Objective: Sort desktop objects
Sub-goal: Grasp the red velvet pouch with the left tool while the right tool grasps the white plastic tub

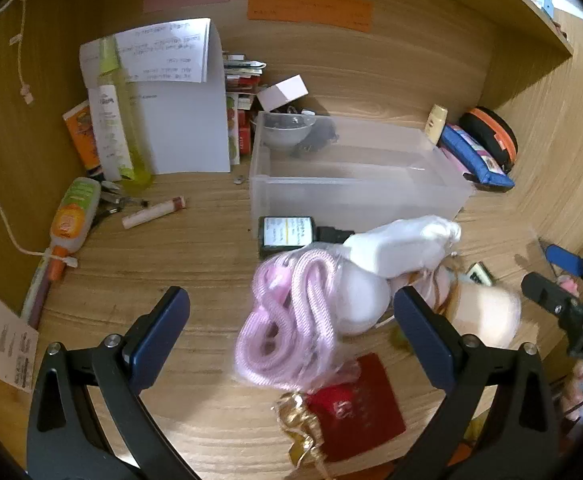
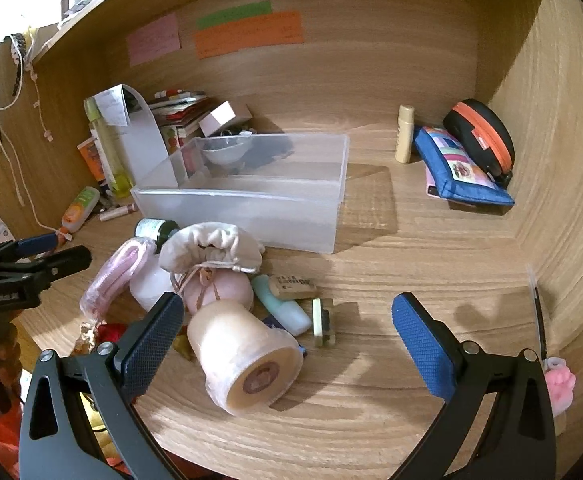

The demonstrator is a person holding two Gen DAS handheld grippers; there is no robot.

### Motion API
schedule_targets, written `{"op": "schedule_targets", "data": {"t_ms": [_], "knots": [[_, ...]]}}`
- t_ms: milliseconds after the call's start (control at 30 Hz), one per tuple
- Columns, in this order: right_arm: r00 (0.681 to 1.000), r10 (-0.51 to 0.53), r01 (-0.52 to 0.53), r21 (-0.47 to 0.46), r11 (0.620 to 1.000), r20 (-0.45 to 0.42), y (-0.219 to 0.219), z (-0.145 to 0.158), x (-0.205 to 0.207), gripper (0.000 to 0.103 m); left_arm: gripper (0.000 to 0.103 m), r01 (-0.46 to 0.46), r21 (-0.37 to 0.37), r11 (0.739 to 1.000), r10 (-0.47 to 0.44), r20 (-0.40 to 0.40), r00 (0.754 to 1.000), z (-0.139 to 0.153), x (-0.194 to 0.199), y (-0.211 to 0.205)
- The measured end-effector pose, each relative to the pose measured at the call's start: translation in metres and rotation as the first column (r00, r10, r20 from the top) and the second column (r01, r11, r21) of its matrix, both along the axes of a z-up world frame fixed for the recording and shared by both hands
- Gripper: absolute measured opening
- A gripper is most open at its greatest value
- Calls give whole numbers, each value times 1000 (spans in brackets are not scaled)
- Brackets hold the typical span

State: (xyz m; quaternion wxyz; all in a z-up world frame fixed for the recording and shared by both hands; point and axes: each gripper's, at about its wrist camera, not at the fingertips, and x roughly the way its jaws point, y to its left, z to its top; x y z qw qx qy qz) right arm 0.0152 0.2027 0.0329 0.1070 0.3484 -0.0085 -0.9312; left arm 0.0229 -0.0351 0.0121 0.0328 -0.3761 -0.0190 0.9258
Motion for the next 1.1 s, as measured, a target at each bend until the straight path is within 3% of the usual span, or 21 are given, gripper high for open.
{"op": "schedule_targets", "data": {"t_ms": [200,400,867,1100], "knots": [[999,16,-16,-7,1000,31,0,-10,4,103,103,-15,-100,995,13,-19,1000,-10,18,7],[996,60,-60,-11,998,63,-6,-23,9,103,103,-26,-67,997,25,-10,1000,-18,35,11],[978,147,-147,-13,989,151,-20,-63,-4,103,103,-17,0,1000,17,181,983,-77,39,25],[973,179,-172,-65,983,143,-20,-69,-10,99,103,-42,-47,998,48,130,990,-82,36,33]]}}
